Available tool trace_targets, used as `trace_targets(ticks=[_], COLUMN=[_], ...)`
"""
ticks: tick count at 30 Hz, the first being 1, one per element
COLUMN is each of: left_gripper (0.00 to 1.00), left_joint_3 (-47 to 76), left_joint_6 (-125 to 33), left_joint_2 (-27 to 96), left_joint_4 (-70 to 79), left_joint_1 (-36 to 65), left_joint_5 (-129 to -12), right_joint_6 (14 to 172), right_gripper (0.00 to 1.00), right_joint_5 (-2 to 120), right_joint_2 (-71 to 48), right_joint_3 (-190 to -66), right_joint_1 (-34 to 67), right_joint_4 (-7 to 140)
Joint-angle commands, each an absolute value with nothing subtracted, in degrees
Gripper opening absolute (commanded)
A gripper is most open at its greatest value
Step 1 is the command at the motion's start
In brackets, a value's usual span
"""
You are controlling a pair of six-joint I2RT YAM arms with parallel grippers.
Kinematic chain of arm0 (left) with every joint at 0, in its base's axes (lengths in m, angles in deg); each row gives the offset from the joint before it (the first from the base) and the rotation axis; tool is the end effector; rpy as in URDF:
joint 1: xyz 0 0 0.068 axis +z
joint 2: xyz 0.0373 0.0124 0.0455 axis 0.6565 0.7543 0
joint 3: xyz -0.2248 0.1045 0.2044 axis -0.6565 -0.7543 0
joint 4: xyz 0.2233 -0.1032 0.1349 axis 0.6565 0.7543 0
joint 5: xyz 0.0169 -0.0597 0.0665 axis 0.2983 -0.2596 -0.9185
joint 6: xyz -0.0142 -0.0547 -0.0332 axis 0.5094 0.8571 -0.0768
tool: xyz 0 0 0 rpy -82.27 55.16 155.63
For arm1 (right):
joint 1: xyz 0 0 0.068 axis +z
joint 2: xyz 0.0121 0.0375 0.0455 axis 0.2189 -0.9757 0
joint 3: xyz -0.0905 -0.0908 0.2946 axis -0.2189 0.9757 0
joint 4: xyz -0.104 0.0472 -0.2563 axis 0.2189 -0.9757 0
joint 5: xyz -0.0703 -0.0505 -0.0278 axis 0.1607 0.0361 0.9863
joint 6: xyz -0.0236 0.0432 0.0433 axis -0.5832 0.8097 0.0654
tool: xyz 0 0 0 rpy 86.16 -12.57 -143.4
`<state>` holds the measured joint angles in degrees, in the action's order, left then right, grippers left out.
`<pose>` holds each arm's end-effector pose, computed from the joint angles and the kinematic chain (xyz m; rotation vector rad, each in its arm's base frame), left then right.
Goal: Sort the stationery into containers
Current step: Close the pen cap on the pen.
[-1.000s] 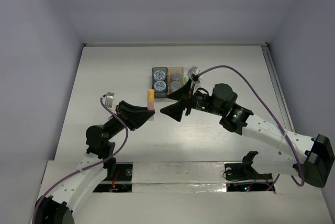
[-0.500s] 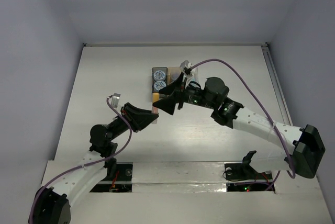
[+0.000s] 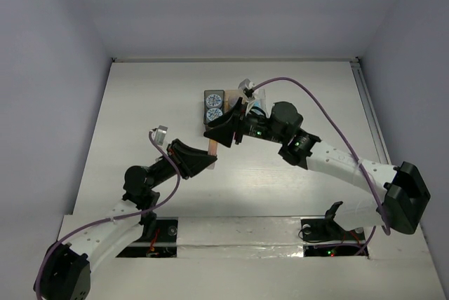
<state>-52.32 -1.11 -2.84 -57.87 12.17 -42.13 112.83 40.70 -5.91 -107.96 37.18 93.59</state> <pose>0.0955 -0.0879 0.2746 0.3783 1.2410 -1.6259 0.1970 0.2683 0.3950 -0.7177 1.4771 1.3846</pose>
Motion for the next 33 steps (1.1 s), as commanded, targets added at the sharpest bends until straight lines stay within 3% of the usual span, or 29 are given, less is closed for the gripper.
trace_targets(ticks=[1,5,6,11,13,17,20,21,22,33], left_gripper=[0.00,0.00,0.00,0.00,0.00,0.00,0.00,0.00,0.00,0.00], left_joint_3=[-51.1,-51.1,-51.1,-50.9,-50.8,-49.9,-48.9,-48.3,-48.0,-35.5], left_joint_6=[-2.2,-2.2,-2.2,-2.2,-2.1,-2.4,-2.2,-2.2,-2.3,-8.4], left_joint_2=[-2.8,-2.9,-2.9,-3.2,-3.2,-2.9,-2.2,-2.0,-1.8,-1.4], left_joint_4=[-62.8,-63.1,-63.1,-63.1,-63.1,-63.2,-64.1,-64.6,-64.8,-56.8], left_joint_1=[11.9,11.9,11.9,11.9,11.9,11.9,11.9,11.9,11.9,12.6], left_joint_5=[-42.6,-42.7,-42.8,-43.0,-42.9,-43.2,-43.2,-43.4,-43.6,-45.4], right_joint_6=[113.7,114.1,114.2,114.9,115.4,116.2,116.8,117.1,117.5,122.0], right_gripper=[0.55,0.52,0.45,0.38,0.31,0.29,0.16,0.05,0.00,0.00], right_joint_5=[39.3,39.2,39.2,38.7,38.5,37.5,36.7,36.2,35.7,32.4], right_joint_2=[-6.0,-6.0,-6.0,-6.2,-6.4,-6.5,-6.7,-6.7,-6.8,-8.6], right_joint_3=[-110.8,-110.3,-110.2,-109.9,-109.7,-109.2,-108.5,-108.3,-108.0,-100.1], right_joint_1=[36.9,36.9,36.9,36.9,36.9,36.9,36.9,36.9,36.9,39.0], right_joint_4=[98.0,98.4,98.4,98.5,98.7,99.6,100.4,100.8,101.3,106.7])
